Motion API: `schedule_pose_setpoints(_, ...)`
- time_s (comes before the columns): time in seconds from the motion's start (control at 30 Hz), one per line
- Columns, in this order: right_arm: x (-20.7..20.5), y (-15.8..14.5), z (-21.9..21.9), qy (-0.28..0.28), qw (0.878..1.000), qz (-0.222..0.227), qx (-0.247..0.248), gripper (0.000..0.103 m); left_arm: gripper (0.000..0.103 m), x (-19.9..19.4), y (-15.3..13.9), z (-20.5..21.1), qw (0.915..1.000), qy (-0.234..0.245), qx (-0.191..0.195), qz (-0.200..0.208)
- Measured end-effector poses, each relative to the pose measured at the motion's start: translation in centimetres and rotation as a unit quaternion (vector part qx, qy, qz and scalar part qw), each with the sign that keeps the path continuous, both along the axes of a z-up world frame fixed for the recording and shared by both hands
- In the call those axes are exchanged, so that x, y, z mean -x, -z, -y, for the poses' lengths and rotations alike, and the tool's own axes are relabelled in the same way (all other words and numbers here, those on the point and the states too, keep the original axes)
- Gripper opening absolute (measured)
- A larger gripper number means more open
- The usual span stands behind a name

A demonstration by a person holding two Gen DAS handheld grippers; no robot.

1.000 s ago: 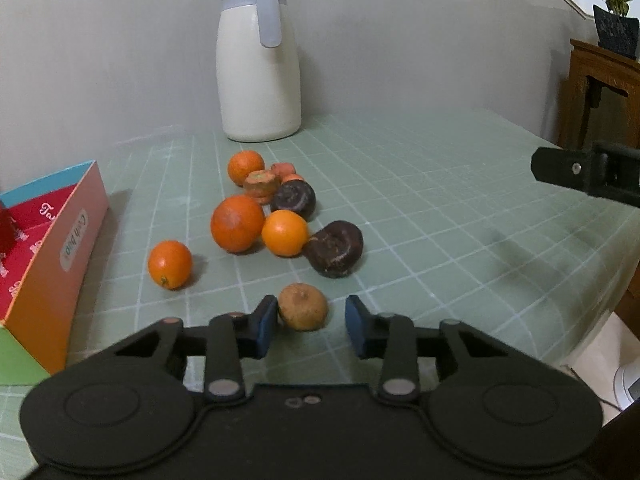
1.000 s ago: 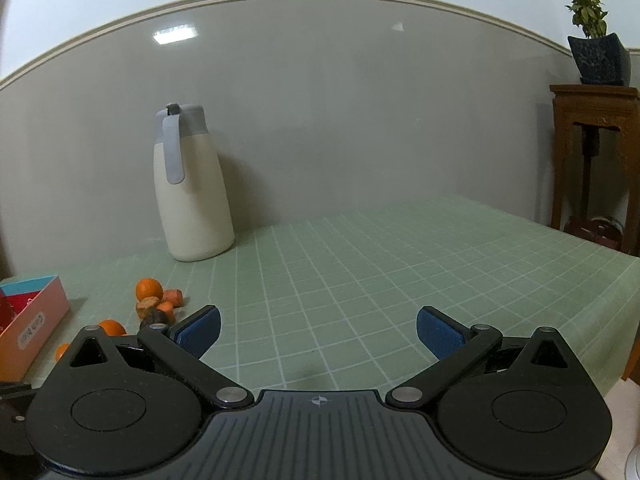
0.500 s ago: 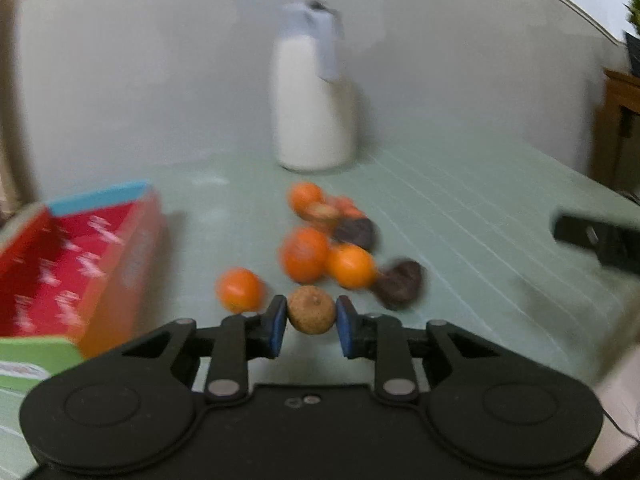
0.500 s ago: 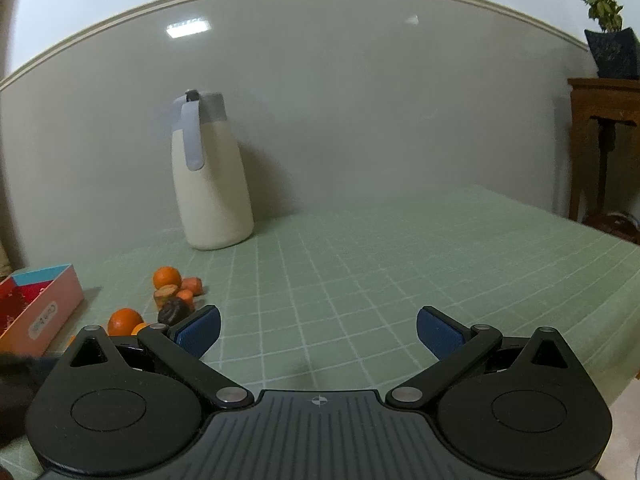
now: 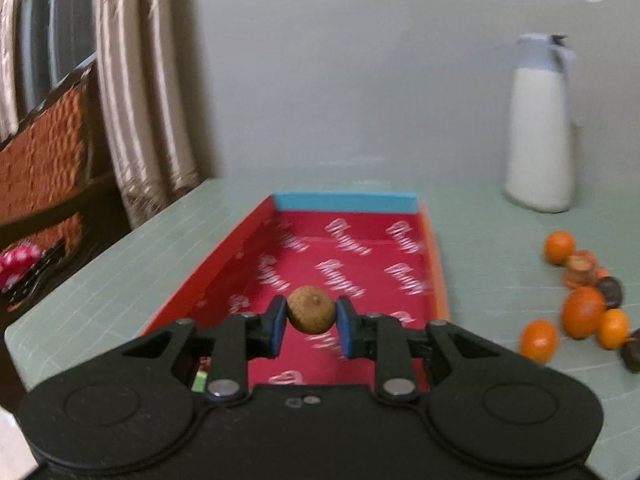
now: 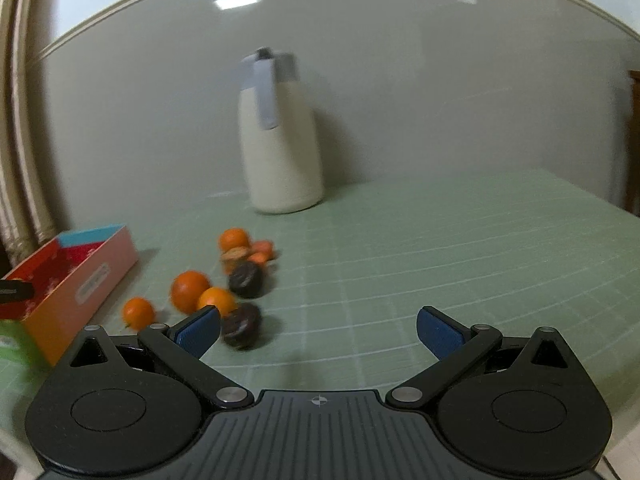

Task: Organize fruits
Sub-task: 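Carry the nut with the left tool over the box and release, then close the right tool on the dark round fruit while the left tool withdraws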

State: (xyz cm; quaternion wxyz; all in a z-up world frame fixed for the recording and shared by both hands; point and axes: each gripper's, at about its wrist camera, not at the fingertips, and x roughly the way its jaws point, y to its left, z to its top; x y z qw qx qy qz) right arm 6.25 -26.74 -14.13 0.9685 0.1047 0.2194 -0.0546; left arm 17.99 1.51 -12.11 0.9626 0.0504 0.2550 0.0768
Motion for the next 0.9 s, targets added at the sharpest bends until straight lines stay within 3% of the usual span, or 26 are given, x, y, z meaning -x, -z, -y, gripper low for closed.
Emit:
schedule_pose_setpoints(0.17, -1.4, 0.2, -1.0, -0.039, 0.999, -0.013, -0.007, 0.103, 0.017, -0.7, 0.7, -1.3, 0.9995, -0.017, 0.012, -0.025)
schedule_pose_setpoints(0.3, -3.3, 0.3, -1.2, -0.066, 0.997, -0.026, -0.008, 0.103, 0.027, 0.2, 0.5, -1.5, 0.9992, -0.022, 0.022, -0.025)
schedule_pose_setpoints(0.37, -4.4, 0.5, -1.2, -0.074, 0.997, -0.036, -0.011, 0.103, 0.039, 0.2, 0.4, -1.5, 0.999, -0.022, 0.027, -0.027)
schedule_pose_setpoints(0.43, -5.0, 0.9, -1.2, -0.082, 0.996, -0.041, -0.018, 0.103, 0.084, 0.6, 0.1, -1.6, 0.9991, -0.023, 0.03, -0.022)
schedule_pose_setpoints(0.47, -5.3, 1.0, -1.2, -0.084, 0.995, -0.044, -0.021, 0.103, 0.09, 0.8, -0.1, -1.8, 0.999, -0.029, 0.029, -0.015)
schedule_pose_setpoints(0.63, -5.8, 1.2, -1.8, -0.093, 0.995, -0.034, -0.022, 0.102, 0.09, 2.4, -1.7, -2.5, 0.9991, -0.025, 0.035, 0.003)
schedule_pose_setpoints(0.7, -6.0, 1.2, -2.4, -0.098, 0.995, -0.033, -0.006, 0.065, 0.09, 3.1, -2.1, -3.5, 0.9985, -0.032, 0.044, 0.004)
schedule_pose_setpoints(0.73, -6.3, 1.3, -2.7, -0.1, 0.994, -0.043, -0.001, 0.061, 0.091, 3.4, -2.2, -4.0, 0.9983, -0.037, 0.045, 0.006)
schedule_pose_setpoints(0.9, -6.9, 1.9, -2.7, -0.098, 0.994, -0.056, -0.012, 0.061, 0.092, 5.5, -2.6, -6.6, 0.9968, -0.066, 0.041, 0.018)
